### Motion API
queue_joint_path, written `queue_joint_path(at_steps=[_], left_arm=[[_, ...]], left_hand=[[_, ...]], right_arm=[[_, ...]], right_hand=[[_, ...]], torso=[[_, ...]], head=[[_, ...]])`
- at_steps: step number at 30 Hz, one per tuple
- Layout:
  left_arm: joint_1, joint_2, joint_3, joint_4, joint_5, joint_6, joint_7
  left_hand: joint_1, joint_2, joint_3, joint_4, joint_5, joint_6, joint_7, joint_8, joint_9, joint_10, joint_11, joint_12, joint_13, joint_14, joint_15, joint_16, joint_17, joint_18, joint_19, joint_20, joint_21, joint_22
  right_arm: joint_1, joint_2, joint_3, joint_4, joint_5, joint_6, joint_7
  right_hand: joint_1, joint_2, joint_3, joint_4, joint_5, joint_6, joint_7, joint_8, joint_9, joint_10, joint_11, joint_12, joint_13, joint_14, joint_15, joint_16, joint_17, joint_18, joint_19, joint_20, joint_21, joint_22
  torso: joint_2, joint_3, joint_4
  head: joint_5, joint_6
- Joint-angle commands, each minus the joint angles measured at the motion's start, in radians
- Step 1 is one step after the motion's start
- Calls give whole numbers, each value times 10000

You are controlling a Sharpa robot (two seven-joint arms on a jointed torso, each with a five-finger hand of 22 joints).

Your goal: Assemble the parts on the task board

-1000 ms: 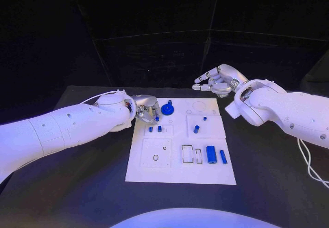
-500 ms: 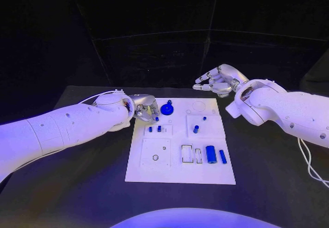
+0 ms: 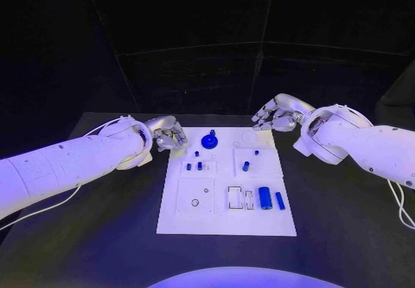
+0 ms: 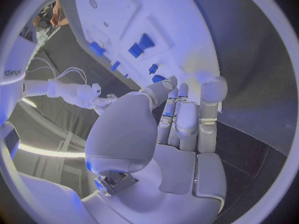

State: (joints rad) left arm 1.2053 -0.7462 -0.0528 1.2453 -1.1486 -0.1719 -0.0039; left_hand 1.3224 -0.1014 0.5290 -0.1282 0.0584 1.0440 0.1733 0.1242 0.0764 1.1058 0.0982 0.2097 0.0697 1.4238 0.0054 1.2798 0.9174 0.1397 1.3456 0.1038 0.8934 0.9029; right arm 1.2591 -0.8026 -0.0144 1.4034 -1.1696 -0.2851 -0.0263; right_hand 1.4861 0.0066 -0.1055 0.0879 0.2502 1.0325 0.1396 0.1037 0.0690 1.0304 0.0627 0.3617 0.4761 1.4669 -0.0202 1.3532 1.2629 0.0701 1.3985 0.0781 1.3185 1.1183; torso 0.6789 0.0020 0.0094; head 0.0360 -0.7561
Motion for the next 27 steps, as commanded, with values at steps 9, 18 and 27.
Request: queue_joint_path(at_steps=[9, 18, 27], left_arm=[[8, -879, -6, 1122, 9687, -394, 3993], [-27, -1105, -12, 1683, 10930, -165, 4696], [-47, -1147, -14, 1834, 11089, -144, 4797]], left_hand=[[-491, 132, -463, 420, -8, 18, -26, 158, -57, 84, -22, 489, 91, -1488, 61, -1762, -3007, 432, -1317, 70, -2296, -1908], [-521, 179, -757, 493, -7, 51, -64, 251, -50, 89, -55, 686, 141, -1624, 40, -1849, -3233, 437, -1350, 65, -2444, -2014], [-455, 207, -828, 469, -3, 40, -68, 277, -53, 67, -63, 754, 156, -1698, 33, -1909, -3372, 438, -1356, 58, -2497, -2053]], right_arm=[[-561, -502, -18, 611, -4239, 323, -788], [-896, -236, -20, 516, -4935, 503, -1022], [-1159, 78, -20, 299, -5065, 583, -1051]], right_hand=[[290, -83, 123, -103, -136, 149, -52, -201, -25, 306, 58, -901, -1451, 418, 79, -90, -38, 187, 26, 131, -101, -48], [455, -128, 336, -157, -429, 40, 145, -361, -30, 282, 233, -1336, -2243, 392, 209, -210, -190, 222, -31, 252, -240, -259], [675, -87, 999, -268, -864, 63, 235, -384, -31, 503, 298, -1693, -3048, 387, 263, -240, -233, 234, -30, 307, -277, -304]], torso=[[13, -13, -23], [20, -23, 10], [22, -6, -21]], head=[[-447, 146], [-553, 176], [-504, 156]])
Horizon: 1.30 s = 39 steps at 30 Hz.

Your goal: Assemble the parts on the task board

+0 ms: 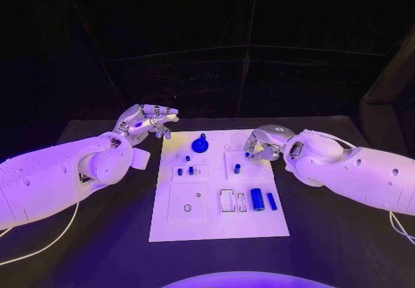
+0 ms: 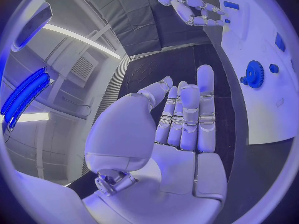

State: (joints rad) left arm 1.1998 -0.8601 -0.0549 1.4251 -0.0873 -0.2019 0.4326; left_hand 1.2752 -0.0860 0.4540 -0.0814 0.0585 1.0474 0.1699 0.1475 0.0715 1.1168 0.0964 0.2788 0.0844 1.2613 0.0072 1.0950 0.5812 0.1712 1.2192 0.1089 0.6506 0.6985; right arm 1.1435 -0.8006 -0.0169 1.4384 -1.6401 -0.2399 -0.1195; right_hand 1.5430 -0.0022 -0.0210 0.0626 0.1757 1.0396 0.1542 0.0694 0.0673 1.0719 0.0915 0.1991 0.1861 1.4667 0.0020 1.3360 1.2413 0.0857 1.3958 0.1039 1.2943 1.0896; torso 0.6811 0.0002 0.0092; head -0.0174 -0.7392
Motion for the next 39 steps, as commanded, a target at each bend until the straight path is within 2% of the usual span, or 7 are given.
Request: queue_joint_path(at_steps=[1, 5, 16, 26, 33, 37, 39], left_arm=[[6, -8, 7, 40, 480, 160, 430], [4, -4, 6, 38, 488, 168, 424], [2, -7, 6, 14, 492, 168, 372], [2, -8, 6, 7, 493, 176, 309], [2, -17, 6, 5, 493, 181, 277], [2, -28, 6, -1, 493, 186, 262], [2, -32, 6, -8, 493, 183, 258]], left_hand=[[27, 57, -86, -4, -3, 2, -33, 47, -4, -47, -45, 72, 10, -81, 14, -65, -22, 123, -93, 7, -76, -14], [49, 67, -109, -13, -2, -15, -28, 51, -8, -66, -41, 93, 14, -106, 15, -84, -66, 122, -95, 5, -95, -28], [97, 105, -144, -27, 2, -61, -13, 55, -16, -121, -29, 129, 17, -146, 20, -108, -132, 119, -96, 5, -132, -56], [124, 144, -174, -27, 12, -106, 4, 59, -21, -178, -15, 160, 18, -174, 30, -120, -175, 116, -95, 9, -164, -81], [177, 183, -181, -49, 25, -140, 11, 67, -24, -224, -9, 192, 20, -190, 34, -117, -195, 116, -92, 12, -188, -100], [304, 250, -149, -118, 51, -166, 17, 93, -23, -274, -7, 248, 26, -211, 31, -116, -234, 118, -79, 7, -211, -120], [314, 255, -146, -124, 52, -168, 19, 95, -23, -280, -7, 254, 26, -213, 31, -115, -237, 118, -78, 7, -213, -122]], right_arm=[[-13, 89, 5, -88, -367, 136, -123], [-36, 190, 5, -217, -382, 165, -134], [-49, 353, 5, -374, -390, 435, -119], [-54, 476, 5, -536, -366, 806, -177], [-59, 501, 5, -559, -363, 901, -221], [-61, 498, 5, -534, -357, 763, -228], [-62, 488, 5, -506, -355, 616, -227]], right_hand=[[113, -8, 249, -21, -173, -5, 88, -41, -14, 118, 11, -97, -229, 388, 42, -68, -17, 79, -3, 52, -38, -20], [117, -31, 495, -35, -229, 14, 80, -38, -13, 195, 3, -157, -408, 390, 37, -59, -9, 79, 4, 50, -34, -12], [76, -73, 1273, -43, -396, 125, 52, -34, -12, 402, -34, -272, -788, 392, 12, -46, -4, 78, 15, 24, -24, 2], [-101, -222, 2660, -122, -707, 309, 21, -18, -3, 666, -75, -360, -1151, 395, -21, -26, 10, 76, 26, -7, -6, 28], [-302, -363, 3795, -331, -820, 552, -16, 5, 9, 905, -123, -383, -1213, 394, -67, -27, -5, 71, 42, -51, 19, 60], [-887, -710, 4935, -578, -846, 706, -46, -31, 3, 1077, -162, -454, -1216, 396, -101, -31, -31, 69, 59, -85, 42, 89], [-1032, -799, 5066, -618, -875, 742, -44, -20, 9, 1110, -144, -460, -1210, 395, -104, -37, -44, 67, 58, -83, 41, 86]], torso=[[2, 12, -19], [-1, 5, -1], [-4, 10, -9], [0, 10, -3], [-5, 7, -12], [-1, 7, -11], [-6, 8, -13]], head=[[30, -15], [52, -46], [56, -58], [49, -93], [46, -118], [42, -121], [34, -123]])
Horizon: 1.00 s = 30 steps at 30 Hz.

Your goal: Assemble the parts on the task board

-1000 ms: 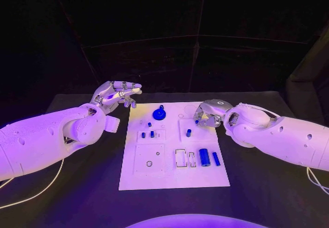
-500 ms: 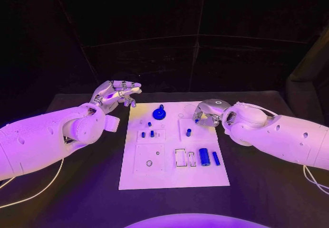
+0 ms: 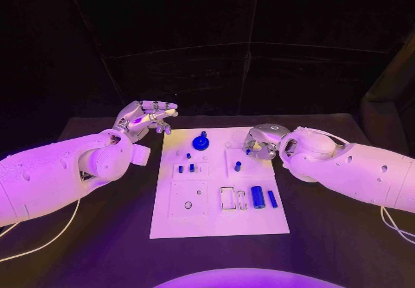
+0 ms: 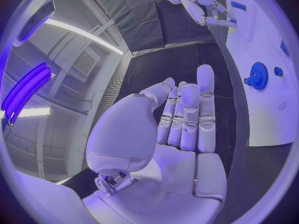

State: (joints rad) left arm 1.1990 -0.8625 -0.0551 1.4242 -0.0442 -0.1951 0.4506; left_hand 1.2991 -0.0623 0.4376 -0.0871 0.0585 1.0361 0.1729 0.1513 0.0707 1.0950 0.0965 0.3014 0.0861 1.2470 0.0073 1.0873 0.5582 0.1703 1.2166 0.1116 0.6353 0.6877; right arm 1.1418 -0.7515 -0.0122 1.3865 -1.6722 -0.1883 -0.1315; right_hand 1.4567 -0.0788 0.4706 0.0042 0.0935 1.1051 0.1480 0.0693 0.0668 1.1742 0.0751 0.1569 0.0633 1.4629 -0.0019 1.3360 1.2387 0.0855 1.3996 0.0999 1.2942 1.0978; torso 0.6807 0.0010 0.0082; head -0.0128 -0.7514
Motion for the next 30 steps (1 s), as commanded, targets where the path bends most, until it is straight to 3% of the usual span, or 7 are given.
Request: queue_joint_path(at_steps=[1, 12, 22, 26, 30], left_arm=[[11, -11, 8, -4, 61, 113, 73], [11, -40, 8, -48, 61, 82, 45], [11, -48, 8, -95, 61, 43, 38], [11, -48, 8, -98, 61, 34, 35], [11, -45, 8, -98, 61, 24, 34]], left_hand=[[87, 25, 21, -74, 54, -60, -9, 60, -15, -69, -7, 35, 10, -68, 31, -32, -1, 127, -50, -20, -63, -15], [217, 66, 78, -173, 90, -105, 9, 84, -18, -139, 6, 101, 12, -107, 31, -41, -71, 127, -40, -27, -76, -26], [231, 64, 85, -189, 96, -119, 16, 86, -20, -157, 11, 112, 11, -113, 33, -39, -77, 126, -40, -28, -78, -28], [231, 64, 85, -189, 96, -119, 16, 86, -20, -157, 11, 112, 11, -113, 33, -39, -77, 126, -40, -28, -78, -28], [233, 62, 86, -194, 97, -125, 19, 86, -20, -164, 14, 115, 11, -117, 34, -41, -84, 125, -40, -28, -79, -28]], right_arm=[[-46, -17, -41, 44, -32, -45, -106], [-47, -275, -35, 455, 151, -1364, -32], [-36, -618, -21, 962, 485, -1804, 11], [-24, -855, -13, 1344, 677, -1920, 41], [-9, -1053, -3, 1908, 895, -2122, 146]], right_hand=[[-203, -44, 194, -46, -53, 96, 10, -18, 15, 96, 22, -40, 19, 432, -69, -42, -26, 67, 19, -40, 39, -1], [-439, -202, 408, -115, 38, 93, 13, -27, 13, 98, 25, -76, 18, 431, -66, -66, -74, 72, 17, -42, 28, -25], [-482, -239, 455, -135, 42, 94, 12, -28, 13, 98, 24, -84, 18, 435, -67, -58, -70, 72, 21, -45, 33, -20], [-491, -253, 472, -146, 47, 93, 12, -28, 12, 98, 23, -87, 18, 436, -68, -57, -70, 71, 26, -46, 39, -10], [-504, -278, 535, -183, 79, 95, 13, -27, 13, 103, 22, -92, 18, 443, -70, -40, -53, 70, 32, -52, 47, 1]], torso=[[-6, 1, -6], [-16, -8, 9], [-14, -8, -11], [-25, -20, -12], [-24, -9, -13]], head=[[-15, -6], [-7, -4], [-17, 15], [-21, 16], [17, 23]])
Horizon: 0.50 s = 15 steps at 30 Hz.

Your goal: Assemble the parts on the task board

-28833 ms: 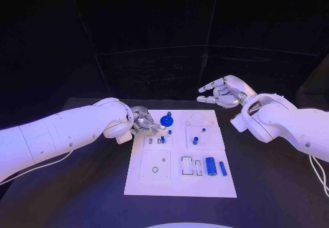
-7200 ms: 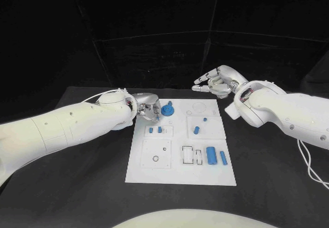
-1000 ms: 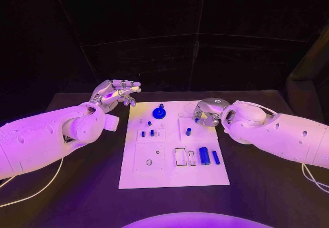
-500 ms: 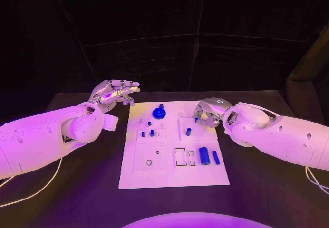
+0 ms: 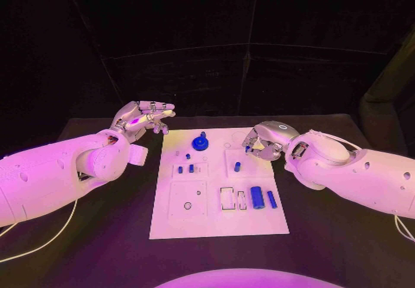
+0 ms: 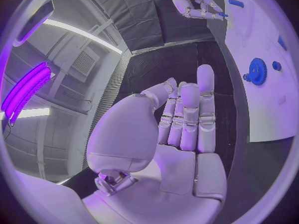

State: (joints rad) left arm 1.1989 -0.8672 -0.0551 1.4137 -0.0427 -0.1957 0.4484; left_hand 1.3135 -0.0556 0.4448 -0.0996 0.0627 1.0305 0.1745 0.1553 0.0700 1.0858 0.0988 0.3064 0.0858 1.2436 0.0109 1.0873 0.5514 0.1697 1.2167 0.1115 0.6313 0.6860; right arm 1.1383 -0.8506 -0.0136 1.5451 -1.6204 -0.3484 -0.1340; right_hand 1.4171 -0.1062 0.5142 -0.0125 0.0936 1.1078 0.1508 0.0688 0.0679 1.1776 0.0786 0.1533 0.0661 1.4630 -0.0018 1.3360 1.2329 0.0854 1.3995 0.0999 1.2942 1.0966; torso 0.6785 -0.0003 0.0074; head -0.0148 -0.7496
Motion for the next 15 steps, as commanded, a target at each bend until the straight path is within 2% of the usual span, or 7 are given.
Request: queue_joint_path(at_steps=[1, 3, 6, 8, 12, 15], left_arm=[[12, 6, 9, 6, 47, 28, 57], [12, 18, 9, 5, 47, 25, 58], [13, 45, 9, 13, 47, 23, 62], [13, 70, 9, 14, 47, 25, 64], [14, 115, 10, 14, 47, 25, 63], [15, 144, 10, 18, 47, 32, 68]], left_hand=[[89, -6, 15, -70, 55, -69, 3, 46, -13, -71, -9, 65, 14, -83, -2, -41, -16, 131, -41, -26, -39, -12], [89, -6, 15, -70, 55, -69, 3, 46, -13, -71, -9, 65, 14, -83, -2, -41, -16, 131, -41, -26, -39, -12], [89, -6, 14, -71, 55, -70, 4, 47, -13, -73, -8, 66, 14, -83, -2, -41, -17, 131, -41, -26, -39, -12], [89, -7, 14, -72, 55, -73, 6, 47, -14, -77, -6, 69, 14, -85, -1, -41, -19, 131, -41, -26, -40, -12], [89, -7, 14, -72, 55, -73, 6, 47, -14, -77, -6, 69, 14, -85, -1, -41, -19, 131, -41, -26, -40, -12], [89, -7, 14, -72, 55, -73, 6, 47, -14, -77, -6, 69, 14, -85, -1, -41, -19, 131, -41, -26, -40, -12]], right_arm=[[28, -90, 14, 477, 436, -575, 215], [31, -112, 18, 780, 565, -662, 304], [33, -44, 20, 1171, 715, -728, 441], [32, 64, 19, 1376, 808, -740, 536], [28, 394, 16, 1611, 917, -677, 711], [21, 730, 9, 1559, 951, -500, 837]], right_hand=[[-110, -10, 119, -27, 93, 69, -14, -22, 2, 71, -12, -58, -9, 443, -71, -36, 10, 71, 35, -54, 51, 20], [-122, -24, 176, -59, 134, 70, -11, -22, 2, 76, -11, -63, -8, 447, -73, -26, 19, 70, 39, -58, 56, 25], [-137, -38, 222, -84, 175, 68, -6, -23, 2, 75, -7, -69, -8, 451, -72, -14, 31, 68, 43, -61, 63, 34], [-148, -44, 248, -97, 197, 66, -2, -24, 1, 73, -4, -74, -9, 451, -71, -14, 28, 69, 43, -62, 64, 33], [-162, -52, 281, -115, 231, 62, 4, -26, 1, 71, 0, -80, -9, 453, -68, -8, 33, 68, 44, -64, 67, 36], [-173, -57, 291, -121, 247, 62, 6, -25, 1, 73, 2, -80, -8, 457, -67, 3, 47, 67, 47, -65, 72, 43]], torso=[[-7, 3, -9], [-7, 6, -6], [-6, -10, 14], [-13, -15, 20], [-13, -15, 26], [-9, -25, 16]], head=[[43, 7], [54, 12], [79, 7], [152, -15], [232, -42], [337, -83]])
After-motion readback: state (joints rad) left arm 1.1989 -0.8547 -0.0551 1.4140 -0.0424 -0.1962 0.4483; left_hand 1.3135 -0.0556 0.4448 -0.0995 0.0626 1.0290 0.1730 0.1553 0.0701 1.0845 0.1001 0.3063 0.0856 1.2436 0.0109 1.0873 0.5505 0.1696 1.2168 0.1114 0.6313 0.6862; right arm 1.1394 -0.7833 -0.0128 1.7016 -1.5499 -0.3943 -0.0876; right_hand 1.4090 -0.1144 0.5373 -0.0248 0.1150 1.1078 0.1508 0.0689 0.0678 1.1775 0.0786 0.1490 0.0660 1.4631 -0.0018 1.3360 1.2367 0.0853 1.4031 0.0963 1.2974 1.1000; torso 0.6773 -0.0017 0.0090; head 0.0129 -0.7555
